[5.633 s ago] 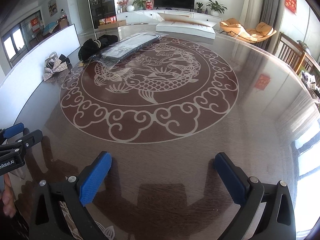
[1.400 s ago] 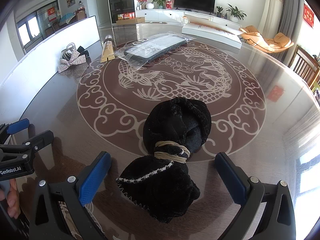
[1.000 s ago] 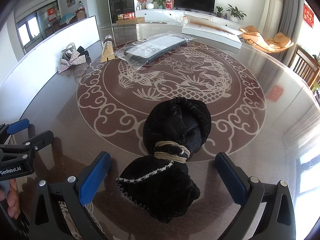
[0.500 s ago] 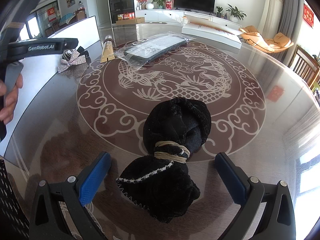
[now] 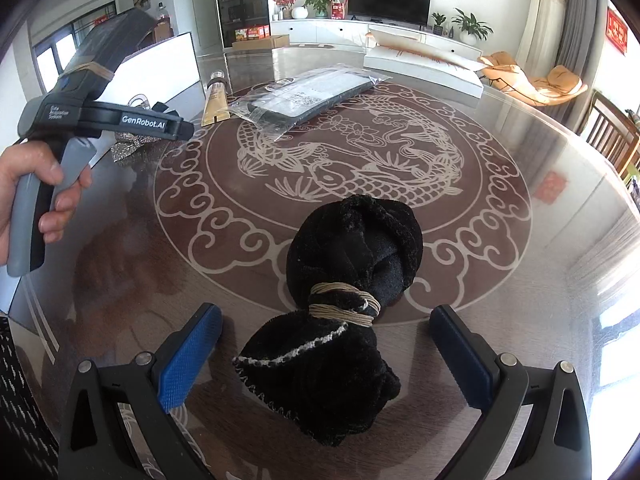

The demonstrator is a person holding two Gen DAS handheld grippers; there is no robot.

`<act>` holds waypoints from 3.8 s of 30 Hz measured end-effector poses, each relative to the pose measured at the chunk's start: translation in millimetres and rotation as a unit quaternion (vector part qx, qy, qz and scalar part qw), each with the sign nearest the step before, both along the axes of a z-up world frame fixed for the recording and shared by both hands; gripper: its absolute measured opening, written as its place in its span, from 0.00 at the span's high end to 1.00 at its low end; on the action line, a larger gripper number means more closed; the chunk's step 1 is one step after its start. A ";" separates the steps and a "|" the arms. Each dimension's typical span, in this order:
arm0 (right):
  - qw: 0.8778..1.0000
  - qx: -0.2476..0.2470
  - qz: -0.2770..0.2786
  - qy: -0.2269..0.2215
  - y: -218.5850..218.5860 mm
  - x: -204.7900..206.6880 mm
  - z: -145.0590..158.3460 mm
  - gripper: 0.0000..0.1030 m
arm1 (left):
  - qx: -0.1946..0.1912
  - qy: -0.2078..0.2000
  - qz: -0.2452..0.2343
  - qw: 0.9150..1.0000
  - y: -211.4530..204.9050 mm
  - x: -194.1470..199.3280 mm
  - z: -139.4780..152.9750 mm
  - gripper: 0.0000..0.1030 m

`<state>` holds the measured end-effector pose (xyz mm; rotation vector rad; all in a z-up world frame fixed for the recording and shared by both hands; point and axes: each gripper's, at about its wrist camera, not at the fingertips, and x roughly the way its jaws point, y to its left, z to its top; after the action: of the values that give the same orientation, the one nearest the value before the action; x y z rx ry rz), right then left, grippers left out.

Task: Organize objects
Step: 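Grasp the rhinestone bow with clear clip with the left tool while the right tool holds the bundle, then carry the bow and black bundle into the cardboard enclosure and open both tools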

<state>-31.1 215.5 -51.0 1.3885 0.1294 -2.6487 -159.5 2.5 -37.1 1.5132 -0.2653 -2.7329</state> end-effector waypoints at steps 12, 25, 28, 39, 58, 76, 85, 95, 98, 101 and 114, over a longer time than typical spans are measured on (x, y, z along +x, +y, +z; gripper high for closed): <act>1.000 0.010 -0.010 0.006 -1.4 -2.0 1.1 0.00 | 0.005 0.057 0.006 0.998 12.0 71.2 -2.4 0.00; 1.000 0.008 -0.012 0.005 -1.9 -2.5 -0.7 0.00 | 0.076 0.024 0.026 0.996 -4.8 51.1 -12.0 0.00; 1.000 0.004 -0.013 0.003 -1.0 -2.5 -1.3 0.00 | 0.078 0.024 0.025 0.996 -4.4 50.8 -12.2 0.00; 1.000 0.001 -0.013 0.001 -0.4 -2.9 -1.3 0.00 | 0.078 0.024 0.025 0.996 -4.7 51.6 -11.2 0.00; 0.999 -0.040 -0.008 -0.020 10.2 -4.8 3.4 0.03 | 0.137 0.084 0.009 0.987 -25.1 85.1 7.9 0.78; 0.991 -0.118 0.059 0.036 -57.8 -9.3 100.4 0.66 | 0.207 0.167 0.056 0.962 -124.5 162.2 118.1 0.95; 0.951 -0.223 0.190 0.099 -194.1 -17.7 180.5 0.66 | 0.179 0.159 0.071 0.968 -189.7 195.2 135.5 0.91; 0.963 -0.200 0.148 0.107 -120.2 15.4 179.1 0.66 | 0.062 0.058 0.129 0.988 -64.4 175.0 60.6 0.22; 0.965 -0.204 0.130 0.106 -95.7 20.6 176.7 0.66 | 0.027 0.045 0.174 0.983 -53.6 161.4 45.6 0.22; 0.965 -0.208 0.122 0.105 -80.2 20.9 173.5 0.66 | 0.023 0.026 0.203 0.979 -56.3 143.8 31.7 0.22; 0.967 -0.202 0.129 0.090 -79.0 22.8 161.4 0.66 | 0.069 0.032 0.216 0.974 -76.6 111.1 -5.5 0.48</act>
<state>-8.3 136.6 110.4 0.9334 -0.1878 -2.4026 -48.4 -74.1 -42.7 1.3157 0.2345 -2.4826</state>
